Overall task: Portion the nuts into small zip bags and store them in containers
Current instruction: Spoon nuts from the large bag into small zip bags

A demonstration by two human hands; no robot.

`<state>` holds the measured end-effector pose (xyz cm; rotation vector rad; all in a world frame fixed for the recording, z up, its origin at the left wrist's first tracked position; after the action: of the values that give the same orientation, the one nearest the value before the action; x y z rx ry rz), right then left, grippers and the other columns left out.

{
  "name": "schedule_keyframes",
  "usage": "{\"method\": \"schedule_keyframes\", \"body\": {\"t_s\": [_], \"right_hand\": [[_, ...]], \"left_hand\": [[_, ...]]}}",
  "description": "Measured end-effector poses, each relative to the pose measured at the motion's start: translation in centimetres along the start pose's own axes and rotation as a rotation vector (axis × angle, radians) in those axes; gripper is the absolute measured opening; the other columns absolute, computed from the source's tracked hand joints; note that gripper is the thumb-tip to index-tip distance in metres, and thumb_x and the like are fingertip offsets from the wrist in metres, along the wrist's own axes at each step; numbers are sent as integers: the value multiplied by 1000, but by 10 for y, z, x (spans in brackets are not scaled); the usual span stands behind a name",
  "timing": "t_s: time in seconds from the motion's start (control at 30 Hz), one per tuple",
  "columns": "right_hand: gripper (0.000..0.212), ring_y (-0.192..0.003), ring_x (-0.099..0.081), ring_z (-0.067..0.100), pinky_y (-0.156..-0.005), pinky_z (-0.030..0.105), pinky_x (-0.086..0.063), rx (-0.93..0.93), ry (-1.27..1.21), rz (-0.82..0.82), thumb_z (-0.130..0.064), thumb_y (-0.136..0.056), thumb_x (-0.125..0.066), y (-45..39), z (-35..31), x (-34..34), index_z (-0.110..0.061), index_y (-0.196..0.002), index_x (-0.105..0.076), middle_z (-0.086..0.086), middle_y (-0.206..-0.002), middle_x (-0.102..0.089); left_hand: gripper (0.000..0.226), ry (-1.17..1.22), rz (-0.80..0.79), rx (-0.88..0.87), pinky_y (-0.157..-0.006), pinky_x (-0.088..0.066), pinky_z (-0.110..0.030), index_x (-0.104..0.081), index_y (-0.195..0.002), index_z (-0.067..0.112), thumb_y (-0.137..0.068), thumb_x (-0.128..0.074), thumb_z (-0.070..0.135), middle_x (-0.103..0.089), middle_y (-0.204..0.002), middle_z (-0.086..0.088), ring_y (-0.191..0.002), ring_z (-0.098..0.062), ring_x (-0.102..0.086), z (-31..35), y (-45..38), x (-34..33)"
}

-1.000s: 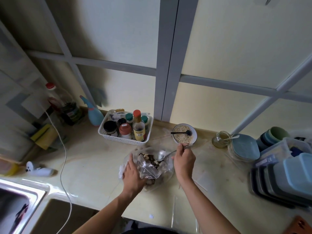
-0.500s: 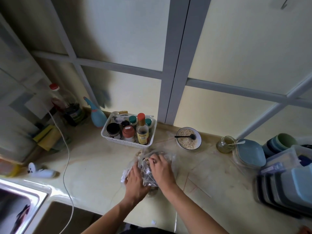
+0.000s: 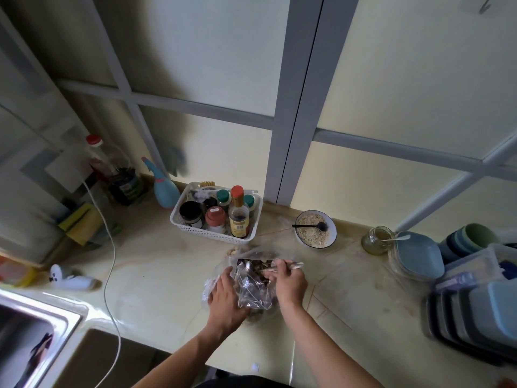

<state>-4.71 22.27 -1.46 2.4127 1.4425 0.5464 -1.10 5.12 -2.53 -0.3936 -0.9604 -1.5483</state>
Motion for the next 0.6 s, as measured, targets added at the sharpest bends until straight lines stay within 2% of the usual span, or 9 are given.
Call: {"method": "schedule_keyframes", "body": {"t_s": [0.13,0.23,0.37,0.47,0.6], "right_hand": [[20,-60,-74,13,-50,17,-54,-29,-12,22,-18,-102,-59,-4,-7,21,-5,-95,-73,7,-70,-77],[25,-55,-72,8,-49,15,-51,27,100,56,-23,-103,-57,-10,-21,41,-8,-92,-73,3,-63,-75],[30,-55,-70,7,-68,29,-55,113,187,98,-29,-105,-53,-15,-44,69,-18,-83,-70,-1,-58,-72],[32,-52,-67,5,-65,26,-52,163,206,121,-32,-105,-52,-17,-58,88,-15,-84,-70,3,-58,-72],[32,-58,-69,8,-75,35,-58,219,257,97,-35,-104,-52,-12,-70,100,-19,-85,-71,0,-55,-70]], "left_hand": [[100,-9,10,-15,-104,-36,-43,-29,-142,19,-62,-71,62,-45,-134,-2,-129,-26,-42,6,3,2],[88,-57,28,-21,-105,-36,-46,-32,-140,20,-69,-72,55,-43,-133,-2,-129,-26,-42,11,1,4],[84,-99,70,-16,-104,-37,-43,-35,-137,17,-74,-77,53,-42,-133,-4,-129,-26,-42,20,-2,2],[86,-104,75,7,-104,-37,-42,-34,-138,15,-74,-76,54,-41,-134,-5,-129,-27,-39,24,-5,-3],[92,-88,86,35,-103,-39,-46,-27,-144,12,-75,-76,51,-41,-136,-8,-129,-29,-41,28,-8,-10]]}}
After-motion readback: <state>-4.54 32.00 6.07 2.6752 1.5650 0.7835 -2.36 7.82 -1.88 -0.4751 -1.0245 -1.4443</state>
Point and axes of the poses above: each hand's wrist, its own y-axis away from the middle knuckle, its own x-axis out of the back of the hand, z = x × y, the point moved 4 cm from there along -y, towards the middle knuckle
